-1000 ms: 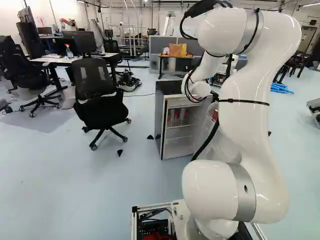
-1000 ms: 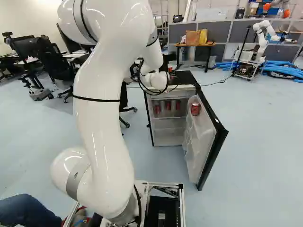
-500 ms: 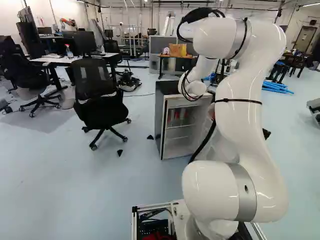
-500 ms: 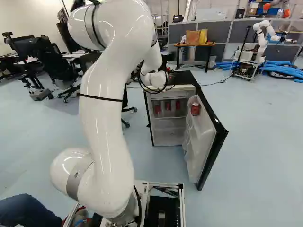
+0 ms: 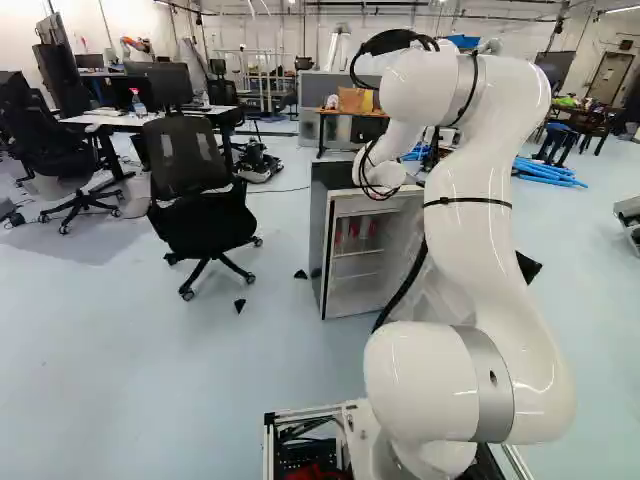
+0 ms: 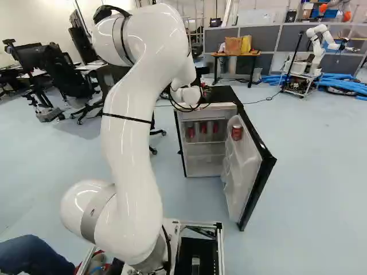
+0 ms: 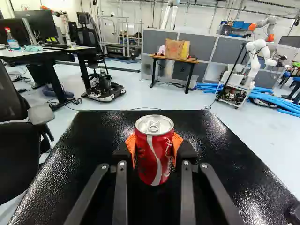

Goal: Grab a drink from the fridge

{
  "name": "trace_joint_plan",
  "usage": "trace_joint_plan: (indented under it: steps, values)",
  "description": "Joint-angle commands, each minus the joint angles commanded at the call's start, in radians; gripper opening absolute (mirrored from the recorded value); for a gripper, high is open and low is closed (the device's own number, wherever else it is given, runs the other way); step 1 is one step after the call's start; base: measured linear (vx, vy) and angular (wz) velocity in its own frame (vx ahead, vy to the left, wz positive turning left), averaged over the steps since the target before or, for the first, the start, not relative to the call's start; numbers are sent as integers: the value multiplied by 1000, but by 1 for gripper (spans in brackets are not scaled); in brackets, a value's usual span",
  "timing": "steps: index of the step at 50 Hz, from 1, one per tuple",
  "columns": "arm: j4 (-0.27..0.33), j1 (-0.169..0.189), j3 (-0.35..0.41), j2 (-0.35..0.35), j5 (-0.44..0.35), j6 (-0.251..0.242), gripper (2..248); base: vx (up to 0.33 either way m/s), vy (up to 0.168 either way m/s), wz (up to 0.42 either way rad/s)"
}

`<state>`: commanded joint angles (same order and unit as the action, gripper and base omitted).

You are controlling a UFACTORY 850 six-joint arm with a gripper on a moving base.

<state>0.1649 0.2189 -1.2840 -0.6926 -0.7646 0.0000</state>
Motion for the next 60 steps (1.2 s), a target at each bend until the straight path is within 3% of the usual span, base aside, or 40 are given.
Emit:
trace_joint_plan:
  steps: [60]
  values:
    - [0, -9, -123, -88, 0, 0, 98, 0, 0, 0]
